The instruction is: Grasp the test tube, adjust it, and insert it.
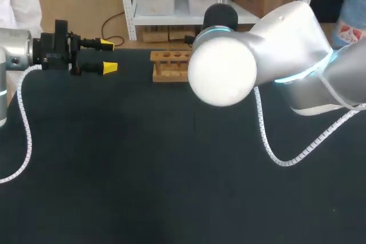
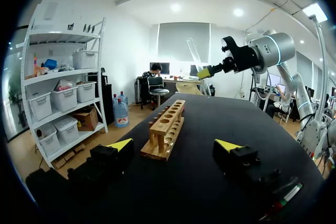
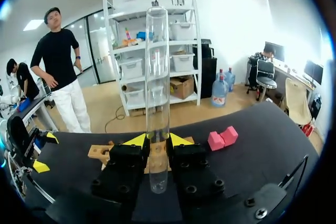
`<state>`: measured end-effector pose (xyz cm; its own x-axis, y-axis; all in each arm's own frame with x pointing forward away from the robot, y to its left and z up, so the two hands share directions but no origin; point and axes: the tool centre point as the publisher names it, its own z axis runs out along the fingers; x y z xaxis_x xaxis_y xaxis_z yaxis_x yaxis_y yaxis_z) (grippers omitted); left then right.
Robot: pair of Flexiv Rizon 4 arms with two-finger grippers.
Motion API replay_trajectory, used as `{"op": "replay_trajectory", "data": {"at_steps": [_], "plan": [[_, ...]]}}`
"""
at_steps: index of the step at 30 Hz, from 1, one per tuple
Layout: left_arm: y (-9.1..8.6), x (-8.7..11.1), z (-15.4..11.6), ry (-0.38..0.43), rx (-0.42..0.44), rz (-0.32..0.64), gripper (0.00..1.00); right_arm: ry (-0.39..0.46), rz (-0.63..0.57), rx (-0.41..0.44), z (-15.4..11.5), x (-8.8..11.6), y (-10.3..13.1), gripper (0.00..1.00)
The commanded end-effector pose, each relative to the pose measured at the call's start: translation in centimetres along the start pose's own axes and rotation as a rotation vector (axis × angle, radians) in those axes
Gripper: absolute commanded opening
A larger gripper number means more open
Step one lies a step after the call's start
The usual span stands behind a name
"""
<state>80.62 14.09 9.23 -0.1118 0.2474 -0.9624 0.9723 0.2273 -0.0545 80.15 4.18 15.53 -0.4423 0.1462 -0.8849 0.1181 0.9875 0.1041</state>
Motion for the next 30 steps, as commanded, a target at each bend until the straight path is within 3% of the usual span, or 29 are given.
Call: {"op": "replay_trajectory", "data": {"at_steps": [1, 12, 30], "plan": [[0.0, 0.1, 0.0, -0.003, 0.000, 0.002, 1.00, -0.114, -0.003, -0.027, 0.9, -0.1, -0.1, 0.00], [0.0, 0.1, 0.0, -0.003, 0.000, 0.002, 1.00, -0.281, -0.015, -0.029, 3.4, -0.8, -0.3, 0.00], [0.0, 0.1, 0.0, -0.003, 0.000, 0.002, 1.00, -0.325, -0.046, -0.085, 5.0, -1.2, 0.4, 0.00]]}}
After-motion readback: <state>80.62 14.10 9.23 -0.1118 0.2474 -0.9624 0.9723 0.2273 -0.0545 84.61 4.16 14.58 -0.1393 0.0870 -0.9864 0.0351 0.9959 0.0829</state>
